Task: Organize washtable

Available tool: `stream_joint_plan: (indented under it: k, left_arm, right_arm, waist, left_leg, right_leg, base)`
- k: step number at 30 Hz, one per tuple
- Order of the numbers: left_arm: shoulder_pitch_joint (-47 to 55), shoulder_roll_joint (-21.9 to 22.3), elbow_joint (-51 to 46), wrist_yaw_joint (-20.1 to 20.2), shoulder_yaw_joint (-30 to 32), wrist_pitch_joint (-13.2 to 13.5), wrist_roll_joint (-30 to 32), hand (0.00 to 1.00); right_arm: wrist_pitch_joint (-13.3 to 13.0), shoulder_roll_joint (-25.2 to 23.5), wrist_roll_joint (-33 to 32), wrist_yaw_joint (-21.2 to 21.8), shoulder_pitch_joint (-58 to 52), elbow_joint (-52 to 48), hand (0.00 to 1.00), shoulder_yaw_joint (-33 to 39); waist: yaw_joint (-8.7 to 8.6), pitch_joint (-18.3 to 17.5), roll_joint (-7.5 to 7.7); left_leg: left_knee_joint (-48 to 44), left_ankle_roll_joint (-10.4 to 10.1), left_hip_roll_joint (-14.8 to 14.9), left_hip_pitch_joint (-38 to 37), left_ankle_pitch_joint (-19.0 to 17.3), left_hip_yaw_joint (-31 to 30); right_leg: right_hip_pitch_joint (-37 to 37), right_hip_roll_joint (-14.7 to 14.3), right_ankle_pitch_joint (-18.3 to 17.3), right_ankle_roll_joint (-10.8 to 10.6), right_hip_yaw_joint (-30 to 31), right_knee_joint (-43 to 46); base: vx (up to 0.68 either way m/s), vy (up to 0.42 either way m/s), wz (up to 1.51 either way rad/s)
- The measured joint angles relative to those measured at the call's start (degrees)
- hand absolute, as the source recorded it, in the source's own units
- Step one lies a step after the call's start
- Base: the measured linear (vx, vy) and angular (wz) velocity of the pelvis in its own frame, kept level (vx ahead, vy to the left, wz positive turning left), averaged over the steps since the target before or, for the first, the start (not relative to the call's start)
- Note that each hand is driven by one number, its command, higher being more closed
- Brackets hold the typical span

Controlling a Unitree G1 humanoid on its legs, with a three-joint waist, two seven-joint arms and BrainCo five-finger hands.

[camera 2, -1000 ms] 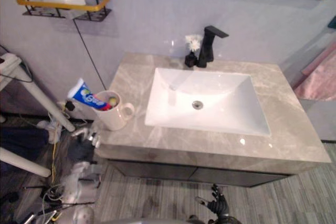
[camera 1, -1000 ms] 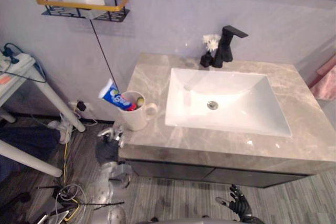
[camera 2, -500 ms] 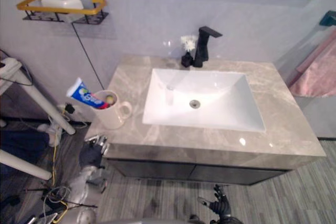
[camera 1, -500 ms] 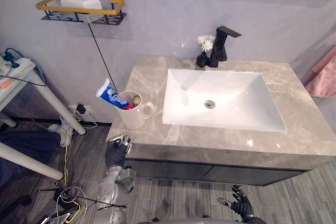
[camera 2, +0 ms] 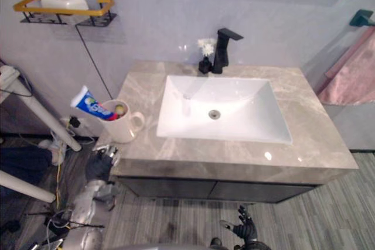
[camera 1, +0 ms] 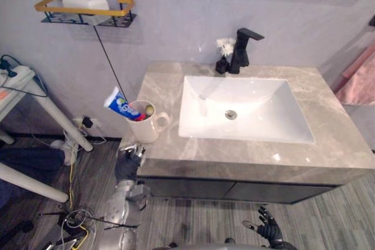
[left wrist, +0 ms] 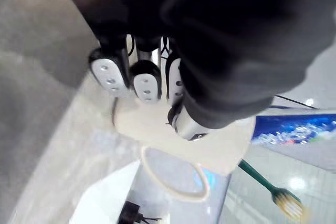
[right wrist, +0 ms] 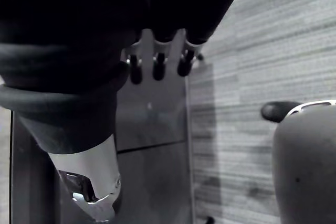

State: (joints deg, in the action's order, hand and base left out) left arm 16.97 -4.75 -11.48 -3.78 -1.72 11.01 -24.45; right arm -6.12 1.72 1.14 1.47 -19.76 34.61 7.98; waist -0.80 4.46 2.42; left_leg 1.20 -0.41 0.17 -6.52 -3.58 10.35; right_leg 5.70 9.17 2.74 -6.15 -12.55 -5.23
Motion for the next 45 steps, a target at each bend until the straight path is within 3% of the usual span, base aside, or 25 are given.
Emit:
stream_joint_plan:
  k: [6, 15, 23, 45]
  left_arm:
    - [-1.0, 0.8, -8.1, 0.1, -0.2, 0.2, 0.0, 1.00]
    - [-3.6, 1.8, -8.2, 0.1, -0.4, 0.2, 0.4, 1.00]
    - [-4.7, 1.4, -4.1, 0.0, -0.3, 0.1, 0.6, 1.00]
    - [-4.7, -0.6, 0.6, 0.0, 2.2, 0.0, 0.5, 1.00]
  right_arm:
    - [0.0, 0.0, 0.0, 0.0, 0.1, 0.1, 0.00, 0.5]
    - [0.0, 0.0, 0.0, 0.1, 0.2, 0.5, 0.00, 0.4]
    - [0.0, 0.1, 0.0, 0.1, 0.2, 0.4, 0.00, 0.5]
    - [0.0, 1.2, -0.1, 1.2, 0.3, 0.3, 0.00, 0.7]
  waist:
    - [-0.21, 0.1, 0.09]
    - [-0.43, 0.5, 0.36]
    - [-1.41, 0.8, -0.01]
    - [-1.42, 0.8, -0.25]
  left_leg:
    - [0.0, 0.0, 0.0, 0.5, 0.0, -0.2]
    - [-0.2, 0.0, 0.1, 0.8, -0.1, -0.1]
    - [-0.5, 0.0, 0.3, 0.5, -0.1, 0.6]
    - [0.0, 0.0, 0.5, 0.5, 0.0, 1.0]
  right_leg:
    - [-0.1, 0.0, 0.0, 0.0, 0.1, 0.2]
    - [-0.8, 0.1, -0.5, -0.1, 0.7, 1.5]
    - [-1.2, 0.0, -0.8, 0.3, 0.9, 2.0]
    - [-1.5, -0.4, -0.5, 0.4, 1.0, 1.1]
  base:
    - [-0.01, -0.003, 0.00]
    - [-0.02, -0.015, -0.01]
    - [-0.04, -0.020, -0.04]
    - [-0.01, -0.006, -0.01]
